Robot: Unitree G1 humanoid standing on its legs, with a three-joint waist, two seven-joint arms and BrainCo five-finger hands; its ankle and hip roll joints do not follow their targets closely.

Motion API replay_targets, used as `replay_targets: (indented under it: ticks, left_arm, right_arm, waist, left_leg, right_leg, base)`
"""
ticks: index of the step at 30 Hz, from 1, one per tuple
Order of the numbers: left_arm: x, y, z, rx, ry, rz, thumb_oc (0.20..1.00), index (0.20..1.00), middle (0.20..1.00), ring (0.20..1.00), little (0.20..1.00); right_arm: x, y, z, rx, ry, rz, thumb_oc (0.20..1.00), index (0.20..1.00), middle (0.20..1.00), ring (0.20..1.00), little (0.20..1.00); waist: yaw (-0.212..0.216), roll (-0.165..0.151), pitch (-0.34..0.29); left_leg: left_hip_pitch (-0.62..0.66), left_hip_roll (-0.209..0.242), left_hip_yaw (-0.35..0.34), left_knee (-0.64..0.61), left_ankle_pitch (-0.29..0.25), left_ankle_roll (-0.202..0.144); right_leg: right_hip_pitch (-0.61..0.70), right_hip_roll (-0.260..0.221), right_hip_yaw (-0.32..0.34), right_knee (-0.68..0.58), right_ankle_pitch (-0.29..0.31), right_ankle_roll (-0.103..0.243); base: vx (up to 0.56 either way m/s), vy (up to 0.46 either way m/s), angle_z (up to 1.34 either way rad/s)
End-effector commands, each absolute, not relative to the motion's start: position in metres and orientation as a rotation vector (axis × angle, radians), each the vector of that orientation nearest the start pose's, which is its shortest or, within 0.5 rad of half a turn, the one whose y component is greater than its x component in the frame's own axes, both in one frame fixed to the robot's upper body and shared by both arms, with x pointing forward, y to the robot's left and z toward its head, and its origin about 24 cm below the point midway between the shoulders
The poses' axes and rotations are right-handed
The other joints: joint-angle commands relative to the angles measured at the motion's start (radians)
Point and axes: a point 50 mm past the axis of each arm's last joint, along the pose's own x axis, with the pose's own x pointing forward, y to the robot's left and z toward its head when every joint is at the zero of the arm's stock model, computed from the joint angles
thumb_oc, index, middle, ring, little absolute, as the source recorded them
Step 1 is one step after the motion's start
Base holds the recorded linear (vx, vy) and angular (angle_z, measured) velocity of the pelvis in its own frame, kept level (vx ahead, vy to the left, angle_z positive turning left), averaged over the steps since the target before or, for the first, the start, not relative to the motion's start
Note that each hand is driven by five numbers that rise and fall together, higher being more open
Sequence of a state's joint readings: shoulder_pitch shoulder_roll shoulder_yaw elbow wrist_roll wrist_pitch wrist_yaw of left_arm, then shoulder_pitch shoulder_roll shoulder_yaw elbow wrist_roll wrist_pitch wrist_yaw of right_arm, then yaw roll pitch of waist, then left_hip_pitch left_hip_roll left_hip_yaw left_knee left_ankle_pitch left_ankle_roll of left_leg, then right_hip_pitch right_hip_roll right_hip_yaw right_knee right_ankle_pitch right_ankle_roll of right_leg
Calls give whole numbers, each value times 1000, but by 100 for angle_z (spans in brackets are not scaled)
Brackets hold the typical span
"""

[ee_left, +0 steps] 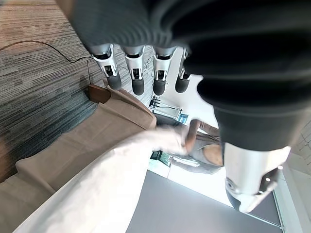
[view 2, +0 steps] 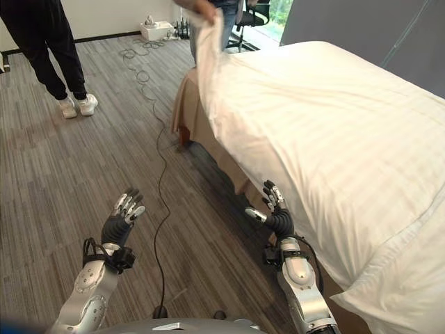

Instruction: Making the bed.

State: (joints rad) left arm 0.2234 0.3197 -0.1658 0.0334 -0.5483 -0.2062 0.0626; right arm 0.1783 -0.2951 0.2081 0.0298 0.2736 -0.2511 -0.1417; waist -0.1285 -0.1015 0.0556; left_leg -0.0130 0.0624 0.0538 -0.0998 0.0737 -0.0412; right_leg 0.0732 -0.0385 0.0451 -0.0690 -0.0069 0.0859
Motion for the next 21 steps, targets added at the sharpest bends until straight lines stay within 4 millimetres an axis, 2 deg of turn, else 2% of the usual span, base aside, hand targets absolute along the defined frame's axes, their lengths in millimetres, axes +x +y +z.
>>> replay_targets:
  ticks: [1, 8, 9, 10, 12, 13, 16, 17, 21]
  left_arm:
    - [214, 195, 24, -261, 0, 3, 1000, 1000, 1000, 1000, 1000]
    - [212, 196, 22, -263, 11, 11, 1000, 1000, 1000, 1000, 1000]
    - [197, 262, 3, 57, 145, 231, 1000, 1000, 1000, 1000, 1000]
    - [196, 261, 2, 58, 153, 219, 1000, 1000, 1000, 1000, 1000]
    - [196, 259, 1, 69, 166, 192, 1000, 1000, 1000, 1000, 1000]
    - [198, 258, 1, 87, 168, 183, 1000, 1000, 1000, 1000, 1000]
    - [198, 255, 7, 101, 150, 157, 1000, 1000, 1000, 1000, 1000]
    - [194, 254, 8, 111, 144, 144, 1000, 1000, 1000, 1000, 1000]
    - [195, 256, 17, 141, 105, 141, 1000, 1000, 1000, 1000, 1000]
  right_arm:
    - [228, -166, 44, 16, -143, 43, 1000, 1000, 1000, 1000, 1000]
    - [228, -165, 43, 14, -141, 48, 1000, 1000, 1000, 1000, 1000]
    - [225, -241, 24, -309, 67, -86, 1000, 1000, 1000, 1000, 1000]
    - [224, -243, 25, -307, 69, -96, 1000, 1000, 1000, 1000, 1000]
    - [218, -250, 22, -311, 94, -119, 1000, 1000, 1000, 1000, 1000]
    - [217, -252, 21, -308, 98, -131, 1000, 1000, 1000, 1000, 1000]
    - [212, -255, 20, -304, 113, -133, 1000, 1000, 1000, 1000, 1000]
    - [212, -258, 21, -329, 111, -136, 1000, 1000, 1000, 1000, 1000]
    - [216, -262, 30, -349, 75, -149, 1000, 1000, 1000, 1000, 1000]
  waist:
    - [28, -18, 48]
    - [28, -14, 50]
    - [10, 75, 158]
    - [-2, 89, 146]
    - [-23, 104, 126]
    - [-29, 101, 123]
    - [-31, 94, 102]
    - [-27, 91, 94]
    - [-18, 83, 92]
  left_leg:
    - [132, -28, 62, 13, -135, 24]
    - [141, -30, 66, 13, -139, 27]
    - [-41, 78, 310, 282, -133, -64]
    - [-5, 58, 315, 240, -146, -51]
    - [25, 58, 319, 172, -114, -56]
    - [24, 60, 316, 161, -97, -59]
    - [58, 52, 311, 96, -93, -48]
    - [77, 50, 312, 63, -88, -45]
    - [91, 42, 308, 36, -79, -39]
  right_leg:
    - [-43, -41, -87, 64, 49, 57]
    - [-37, -39, -83, 66, 49, 56]
    - [-28, -154, -189, 6, -9, 56]
    - [-33, -148, -194, 9, -3, 59]
    - [-37, -146, -219, 17, 3, 65]
    - [-37, -148, -227, 15, 9, 66]
    - [-39, -152, -240, 15, 25, 76]
    - [-40, -159, -239, 7, 42, 89]
    - [-43, -168, -235, 1, 53, 100]
  base:
    - [0, 0, 0]
    - [0, 0, 0]
    - [0, 0, 0]
    - [52, 58, 21]
    - [11, 87, 46]
    - [-9, 48, 56]
    - [18, 14, 32]
    - [-3, 37, 11]
    - [-24, 51, -2]
